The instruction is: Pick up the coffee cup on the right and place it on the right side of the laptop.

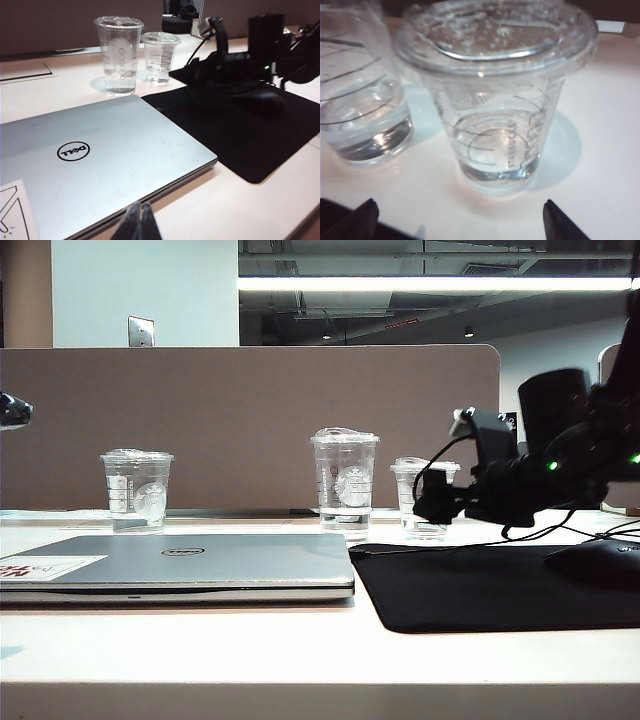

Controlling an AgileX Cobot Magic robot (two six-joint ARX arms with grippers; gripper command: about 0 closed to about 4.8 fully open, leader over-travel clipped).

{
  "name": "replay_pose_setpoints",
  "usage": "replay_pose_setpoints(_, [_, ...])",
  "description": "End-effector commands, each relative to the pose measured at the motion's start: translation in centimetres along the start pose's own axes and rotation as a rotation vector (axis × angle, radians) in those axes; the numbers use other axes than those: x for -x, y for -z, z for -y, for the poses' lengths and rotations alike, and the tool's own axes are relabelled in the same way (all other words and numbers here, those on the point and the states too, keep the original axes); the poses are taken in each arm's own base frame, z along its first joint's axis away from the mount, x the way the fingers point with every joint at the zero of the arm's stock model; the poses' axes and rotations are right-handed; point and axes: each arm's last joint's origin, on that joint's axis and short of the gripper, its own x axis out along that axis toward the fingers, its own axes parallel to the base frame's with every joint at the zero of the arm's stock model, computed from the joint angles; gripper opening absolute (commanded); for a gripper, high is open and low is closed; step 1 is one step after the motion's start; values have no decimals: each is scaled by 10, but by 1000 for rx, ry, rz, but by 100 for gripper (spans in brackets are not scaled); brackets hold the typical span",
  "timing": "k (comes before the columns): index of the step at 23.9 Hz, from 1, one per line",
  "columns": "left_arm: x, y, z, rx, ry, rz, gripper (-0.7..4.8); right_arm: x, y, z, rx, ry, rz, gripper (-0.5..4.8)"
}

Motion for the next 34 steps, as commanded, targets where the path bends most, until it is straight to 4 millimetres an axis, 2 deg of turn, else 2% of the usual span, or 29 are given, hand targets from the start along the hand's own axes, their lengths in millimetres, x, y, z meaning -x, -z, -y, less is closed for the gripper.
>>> replay_pose_setpoints(1, [0,-2,0,-3,4,11,-5,-17,-1,3,12,2,43,479])
replay_pose_setpoints(13, [0,-2,0,-3,4,11,-5,-66,-1,13,18,23,101,479])
replay_pose_setpoints(24, [0,-2,0,-3,4,11,-5,-67,0,13,9,47,107,479])
replay_pose_setpoints(29, [0,-2,0,-3,4,11,-5,-67,0,13,-5,45,107,412])
replay_pose_setpoints(34, [0,-2,0,-3,4,11,-5,-67,0,13,-5,42,107,412])
